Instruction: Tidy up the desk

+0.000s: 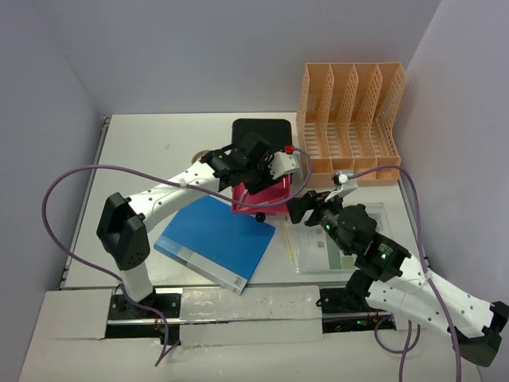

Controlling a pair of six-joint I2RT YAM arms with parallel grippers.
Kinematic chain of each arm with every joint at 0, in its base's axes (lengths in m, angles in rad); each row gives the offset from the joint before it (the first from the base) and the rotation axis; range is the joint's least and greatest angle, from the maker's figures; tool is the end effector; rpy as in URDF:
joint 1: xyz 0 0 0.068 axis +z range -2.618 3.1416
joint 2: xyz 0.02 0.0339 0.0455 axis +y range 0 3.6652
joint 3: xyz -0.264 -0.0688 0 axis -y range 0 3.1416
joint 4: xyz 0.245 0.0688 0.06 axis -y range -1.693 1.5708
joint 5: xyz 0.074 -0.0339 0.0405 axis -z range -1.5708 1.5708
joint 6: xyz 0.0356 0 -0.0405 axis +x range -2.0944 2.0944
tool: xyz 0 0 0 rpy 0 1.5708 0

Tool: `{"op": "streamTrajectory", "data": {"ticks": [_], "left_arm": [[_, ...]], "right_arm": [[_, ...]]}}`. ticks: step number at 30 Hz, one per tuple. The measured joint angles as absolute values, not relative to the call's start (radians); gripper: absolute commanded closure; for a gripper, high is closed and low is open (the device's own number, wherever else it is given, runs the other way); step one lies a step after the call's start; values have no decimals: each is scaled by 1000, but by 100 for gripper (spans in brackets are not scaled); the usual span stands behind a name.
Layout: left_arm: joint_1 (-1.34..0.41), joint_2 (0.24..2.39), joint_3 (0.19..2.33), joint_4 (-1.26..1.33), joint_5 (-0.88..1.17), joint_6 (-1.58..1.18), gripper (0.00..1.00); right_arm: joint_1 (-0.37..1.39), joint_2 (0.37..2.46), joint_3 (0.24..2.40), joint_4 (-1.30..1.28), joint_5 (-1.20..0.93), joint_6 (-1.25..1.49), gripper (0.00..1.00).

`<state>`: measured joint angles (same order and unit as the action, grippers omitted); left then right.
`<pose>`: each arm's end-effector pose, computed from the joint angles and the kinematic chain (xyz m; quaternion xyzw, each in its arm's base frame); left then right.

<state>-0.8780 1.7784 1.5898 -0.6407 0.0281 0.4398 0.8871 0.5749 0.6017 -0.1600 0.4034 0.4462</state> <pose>0.2549 -0.3087 0.3040 0.5746 0.7338 -0.0915 0.3508 0.1040 0.1056 0.3094 -0.0325 0.7483 0.2804 0.6002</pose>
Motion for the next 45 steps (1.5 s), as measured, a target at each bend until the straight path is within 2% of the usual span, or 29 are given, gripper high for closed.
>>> {"op": "streamTrajectory", "data": {"ticks": [2, 9, 15, 23, 34, 39, 41, 45], "left_arm": [[-878, 1769, 1590, -649, 23, 433, 50], [-828, 1621, 1590, -684, 25, 378, 47], [-577, 1376, 1521, -675, 85, 302, 43], [-323, 1115, 1295, -701, 173, 273, 41], [-63, 985, 1115, -735, 348, 279, 41], [-24, 968, 1113, -740, 398, 296, 41], [-16, 968, 1113, -741, 414, 300, 41], [-5, 968, 1111, -743, 443, 308, 41]], "right_arm": [[886, 598, 622, -201, 405, 459, 22], [886, 706, 660, -407, 452, 583, 34], [898, 747, 551, -465, 438, 701, 47], [915, 862, 382, -327, 364, 822, 53], [933, 1217, 433, -156, 379, 895, 70], [971, 1324, 494, -128, 421, 945, 87], [1002, 1362, 523, -139, 451, 968, 99], [1073, 1425, 585, -195, 519, 1024, 100]]}}
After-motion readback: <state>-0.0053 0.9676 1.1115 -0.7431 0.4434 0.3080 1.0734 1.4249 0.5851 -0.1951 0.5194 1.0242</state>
